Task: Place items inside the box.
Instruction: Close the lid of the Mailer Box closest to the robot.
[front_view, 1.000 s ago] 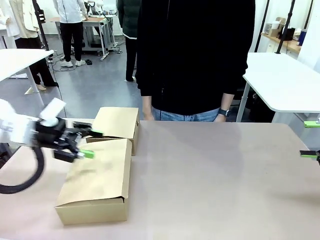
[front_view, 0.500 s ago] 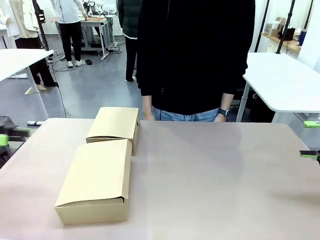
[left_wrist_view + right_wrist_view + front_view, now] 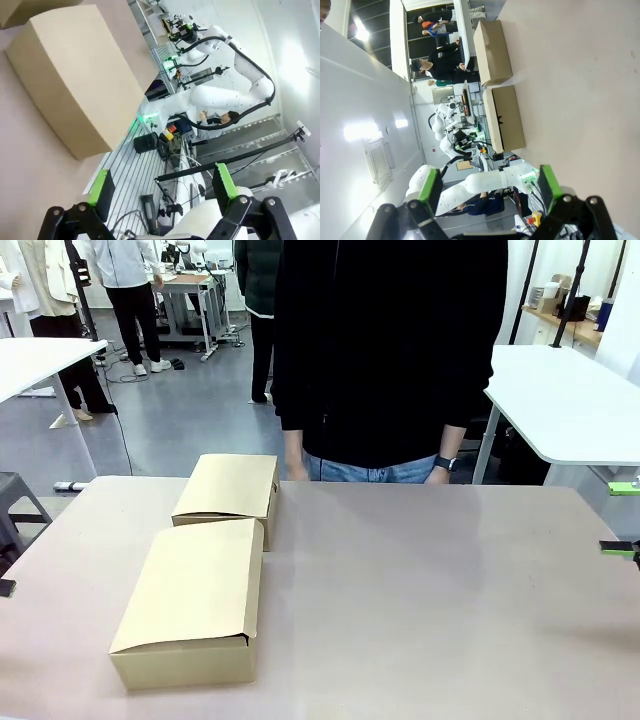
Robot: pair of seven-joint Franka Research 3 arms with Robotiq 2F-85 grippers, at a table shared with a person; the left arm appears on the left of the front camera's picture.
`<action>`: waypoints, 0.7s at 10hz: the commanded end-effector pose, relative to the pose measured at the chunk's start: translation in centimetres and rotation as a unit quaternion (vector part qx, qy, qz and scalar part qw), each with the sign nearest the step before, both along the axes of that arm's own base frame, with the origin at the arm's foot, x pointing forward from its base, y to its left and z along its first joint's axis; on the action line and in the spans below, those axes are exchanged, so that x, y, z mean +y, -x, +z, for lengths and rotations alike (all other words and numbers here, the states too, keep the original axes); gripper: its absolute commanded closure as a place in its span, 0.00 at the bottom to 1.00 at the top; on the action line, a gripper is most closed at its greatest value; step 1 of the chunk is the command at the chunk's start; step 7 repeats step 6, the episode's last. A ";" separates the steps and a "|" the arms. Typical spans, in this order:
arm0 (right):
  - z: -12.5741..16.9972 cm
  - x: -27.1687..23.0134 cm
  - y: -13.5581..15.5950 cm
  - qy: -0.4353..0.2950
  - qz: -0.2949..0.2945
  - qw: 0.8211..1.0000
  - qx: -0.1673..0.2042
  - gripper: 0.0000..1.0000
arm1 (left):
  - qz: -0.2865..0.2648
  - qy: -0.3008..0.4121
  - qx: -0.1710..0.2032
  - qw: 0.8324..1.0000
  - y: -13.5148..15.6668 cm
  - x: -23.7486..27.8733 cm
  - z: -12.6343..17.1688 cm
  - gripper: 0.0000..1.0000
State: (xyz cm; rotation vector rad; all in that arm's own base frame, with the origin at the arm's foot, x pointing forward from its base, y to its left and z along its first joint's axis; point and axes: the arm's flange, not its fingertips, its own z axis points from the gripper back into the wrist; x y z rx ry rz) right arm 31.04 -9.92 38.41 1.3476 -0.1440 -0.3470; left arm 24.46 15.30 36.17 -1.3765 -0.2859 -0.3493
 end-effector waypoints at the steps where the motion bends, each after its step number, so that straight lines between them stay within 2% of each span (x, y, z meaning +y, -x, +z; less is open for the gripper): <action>1: 0.5 0.1 0.0 -0.009 -0.005 1.000 0.003 0.00 | -0.002 -0.010 -0.042 0.999 0.6 0.0 1.8 0.00; 7: 0.5 0.1 0.0 -0.009 -0.005 1.000 0.003 0.00 | -0.002 -0.010 -0.042 0.999 0.6 0.0 1.8 0.00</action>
